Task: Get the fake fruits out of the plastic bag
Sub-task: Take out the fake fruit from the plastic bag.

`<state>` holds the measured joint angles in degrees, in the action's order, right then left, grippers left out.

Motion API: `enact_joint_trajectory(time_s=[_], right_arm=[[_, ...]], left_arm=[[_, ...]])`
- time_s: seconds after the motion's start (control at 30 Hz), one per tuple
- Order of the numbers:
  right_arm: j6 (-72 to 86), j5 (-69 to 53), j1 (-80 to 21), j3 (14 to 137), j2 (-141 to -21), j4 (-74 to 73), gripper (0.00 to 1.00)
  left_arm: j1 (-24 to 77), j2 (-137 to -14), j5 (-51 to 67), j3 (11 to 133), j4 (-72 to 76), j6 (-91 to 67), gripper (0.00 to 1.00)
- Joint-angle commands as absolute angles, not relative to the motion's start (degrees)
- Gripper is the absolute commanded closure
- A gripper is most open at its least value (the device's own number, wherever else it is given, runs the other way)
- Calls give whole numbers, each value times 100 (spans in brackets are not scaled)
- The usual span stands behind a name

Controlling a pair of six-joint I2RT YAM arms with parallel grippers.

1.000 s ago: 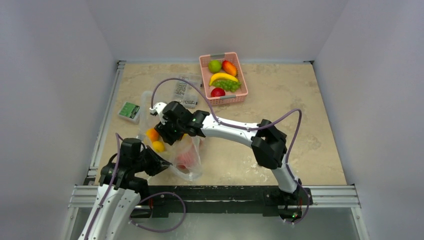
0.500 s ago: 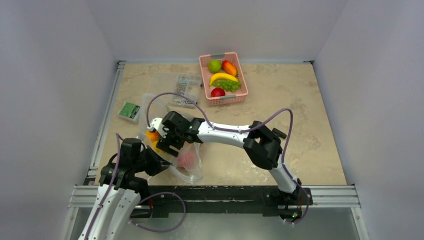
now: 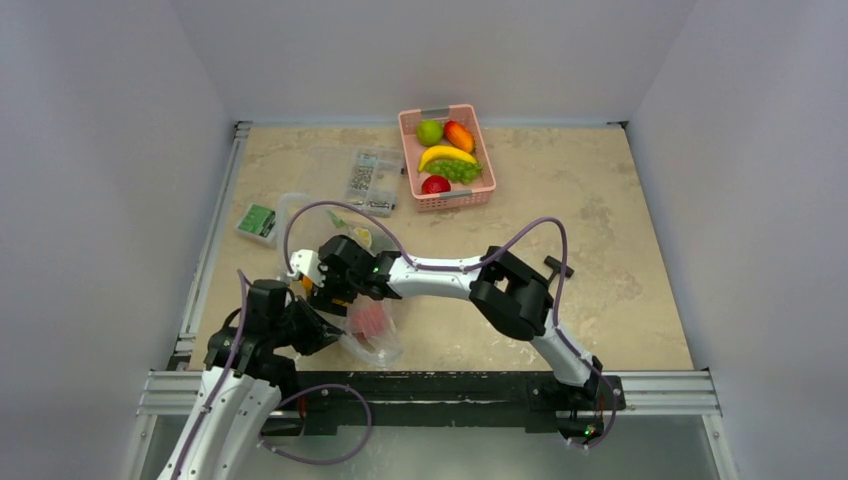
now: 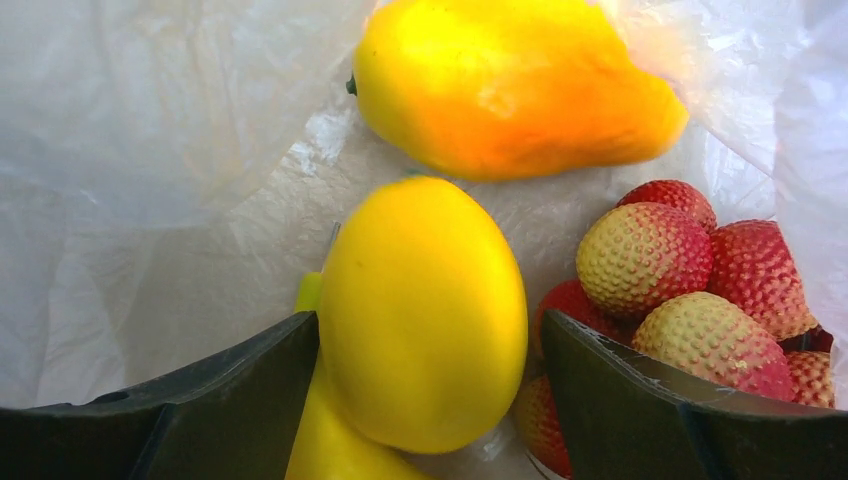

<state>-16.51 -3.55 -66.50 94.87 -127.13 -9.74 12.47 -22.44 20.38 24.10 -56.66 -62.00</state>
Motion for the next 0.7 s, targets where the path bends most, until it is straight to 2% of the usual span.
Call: enact_joint_trajectory(time_s=[0.0,0.1,0.37,0.43,0.6,0.67], right_arm=[[-1805,-256,-6672,9294,-12800,-1045,17],[-1813,-141,-6667,9151,-12773,-939,17],[-1351,-233,-6653,9205,-12876,-623,40],[-1178,-36,-6626,9167,-12818,-455,50],[-679,664,-6440,8917,-12338,-59,84],[-545,861,-6372,8719,-12071,285,90]], left_arm=[[1266,-2063,2046,2641,-5767,-6227,100],[1266,-1943,1881,2832,-5974,-6180,100],[1266,-1946,1959,2525,-5910,-6194,100],[1266,-1890,1887,2505,-6000,-6226,100],[1266,-1719,1489,2622,-6420,-6215,100],[1266,-1715,1371,2613,-6541,-6215,100]])
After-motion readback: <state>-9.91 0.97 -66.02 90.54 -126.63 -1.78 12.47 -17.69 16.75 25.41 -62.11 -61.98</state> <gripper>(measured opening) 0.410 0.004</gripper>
